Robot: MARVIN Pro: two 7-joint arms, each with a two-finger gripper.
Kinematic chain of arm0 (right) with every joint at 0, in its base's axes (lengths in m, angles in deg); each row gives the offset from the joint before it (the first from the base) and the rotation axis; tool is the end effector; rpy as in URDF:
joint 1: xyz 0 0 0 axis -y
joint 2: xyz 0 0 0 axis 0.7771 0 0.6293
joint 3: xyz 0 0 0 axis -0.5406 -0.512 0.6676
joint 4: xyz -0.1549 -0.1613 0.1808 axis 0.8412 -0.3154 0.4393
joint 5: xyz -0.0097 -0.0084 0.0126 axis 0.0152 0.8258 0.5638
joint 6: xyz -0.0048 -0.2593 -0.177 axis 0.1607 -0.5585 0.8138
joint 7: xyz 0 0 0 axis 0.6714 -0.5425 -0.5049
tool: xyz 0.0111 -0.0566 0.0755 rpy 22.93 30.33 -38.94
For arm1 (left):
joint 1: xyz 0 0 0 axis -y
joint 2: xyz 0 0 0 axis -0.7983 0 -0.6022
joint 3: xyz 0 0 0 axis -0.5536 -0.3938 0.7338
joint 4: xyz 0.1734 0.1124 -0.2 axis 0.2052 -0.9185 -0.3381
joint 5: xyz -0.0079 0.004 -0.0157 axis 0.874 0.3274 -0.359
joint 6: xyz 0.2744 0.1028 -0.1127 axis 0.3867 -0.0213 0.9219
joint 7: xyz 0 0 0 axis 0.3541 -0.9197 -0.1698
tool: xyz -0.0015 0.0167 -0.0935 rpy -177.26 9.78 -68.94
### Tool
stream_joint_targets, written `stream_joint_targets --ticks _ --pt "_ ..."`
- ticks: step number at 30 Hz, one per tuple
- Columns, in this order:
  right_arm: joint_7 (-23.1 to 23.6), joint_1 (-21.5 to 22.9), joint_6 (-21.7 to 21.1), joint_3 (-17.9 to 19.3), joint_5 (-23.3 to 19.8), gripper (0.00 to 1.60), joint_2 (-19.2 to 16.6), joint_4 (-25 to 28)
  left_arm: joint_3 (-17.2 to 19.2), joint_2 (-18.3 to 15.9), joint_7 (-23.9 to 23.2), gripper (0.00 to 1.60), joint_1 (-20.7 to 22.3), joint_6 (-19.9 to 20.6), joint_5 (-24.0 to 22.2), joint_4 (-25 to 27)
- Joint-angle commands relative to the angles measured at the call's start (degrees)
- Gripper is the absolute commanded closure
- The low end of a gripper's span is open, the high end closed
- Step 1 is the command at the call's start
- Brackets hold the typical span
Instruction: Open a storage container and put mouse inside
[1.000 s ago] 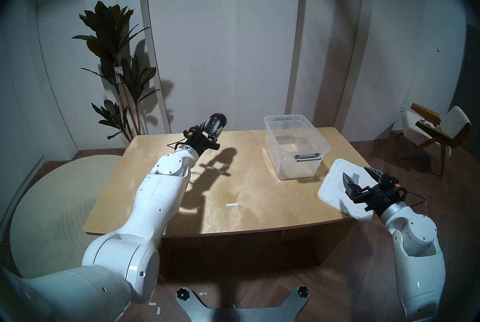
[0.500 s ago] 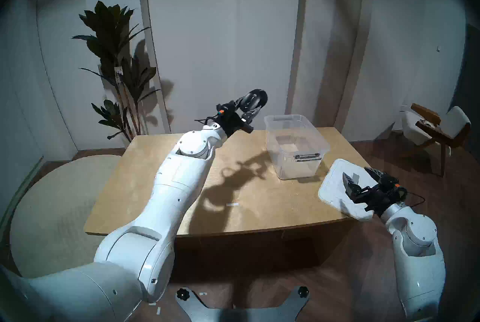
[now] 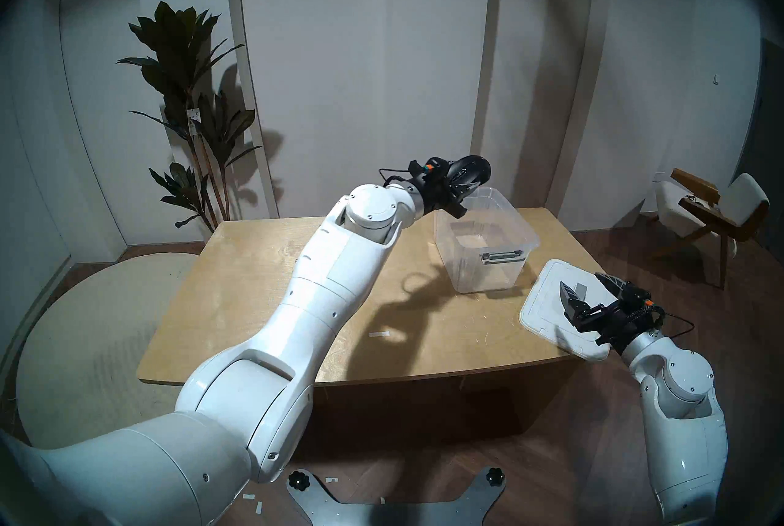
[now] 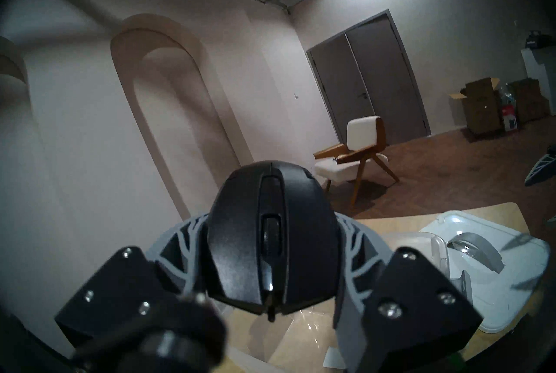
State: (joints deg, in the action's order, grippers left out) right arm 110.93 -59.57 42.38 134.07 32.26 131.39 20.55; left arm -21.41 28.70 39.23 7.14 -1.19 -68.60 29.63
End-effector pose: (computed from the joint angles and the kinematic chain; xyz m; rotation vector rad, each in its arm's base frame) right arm 0.3160 -0.1676 -0.2625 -2.2508 -0.3116 -2.1384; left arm 0.5616 -0.2254 -0.1528 1.6864 -1.2007 1.9521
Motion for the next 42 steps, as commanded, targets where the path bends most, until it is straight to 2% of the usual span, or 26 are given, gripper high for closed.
stream_joint_targets --ticks 1,9,11,14,20,21,25,26,28,29,31,35,38,42 --pt "0.11 0.32 0.41 -0.03 -0.05 0.0 -0.07 1.08 -2.01 6.28 3.72 1.6 6.63 6.57 4.6 -3.17" --pt "0.11 0.3 0.43 -0.03 -0.06 0.0 -0.07 1.12 -2.85 10.29 6.81 1.6 9.24 11.65 7.64 -10.58" --pt "0.11 0.3 0.43 -0.03 -0.06 0.0 -0.07 1.12 -2.63 11.46 8.47 1.6 10.69 12.85 8.25 -14.78" --pt "0.11 0.31 0.42 -0.04 -0.06 0.0 -0.08 1.09 -1.83 12.24 9.6 1.6 12.28 13.51 8.06 -18.13" --pt "0.11 0.33 0.4 -0.04 -0.07 0.0 -0.09 1.06 -0.77 13.02 10.41 1.6 14.06 13.82 8.27 -21.64" --pt "0.11 0.31 0.41 -0.04 -0.07 0.0 -0.09 1.08 -0.26 13.3 10.74 0.0 15.0 13.71 8.2 -23.42" --pt "0.11 0.29 0.44 -0.03 -0.07 0.0 -0.08 1.14 0.5 13.14 11.37 0.0 15.65 12.6 8.35 -24.86" --pt "0.11 0.28 0.45 -0.03 -0.07 0.0 -0.07 1.16 0.4 13.02 12.26 0.0 16.92 12.01 8.43 -26.47" --pt "0.1 0.26 0.47 -0.03 -0.07 0.0 -0.07 1.19 1.1 12.32 13.24 0.0 16.73 9.8 8.24 -26.02" --pt "0.1 0.26 0.47 -0.03 -0.08 0.0 -0.07 1.19 1.78 11.29 15.23 0.0 15.45 7.12 8.26 -23.5" --pt "0.1 0.27 0.46 -0.03 -0.08 0.0 -0.07 1.17 1.66 10.63 15.68 0.0 14.74 6.76 8.55 -21.75" --pt "0.11 0.33 0.4 -0.04 -0.09 0.0 -0.1 1.05 4.63 8.37 20.47 0.0 12.89 3.19 7.77 -18.72" --pt "0.1 0.37 0.34 -0.05 -0.1 0.0 -0.13 0.93 6.5 5.35 23.59 0.0 10.7 2.03 7.86 -15.81" --pt "0.09 0.38 0.31 -0.06 -0.11 0.0 -0.14 0.86 7.92 3.51 25.57 0.0 8.25 1.65 7.62 -12.96"
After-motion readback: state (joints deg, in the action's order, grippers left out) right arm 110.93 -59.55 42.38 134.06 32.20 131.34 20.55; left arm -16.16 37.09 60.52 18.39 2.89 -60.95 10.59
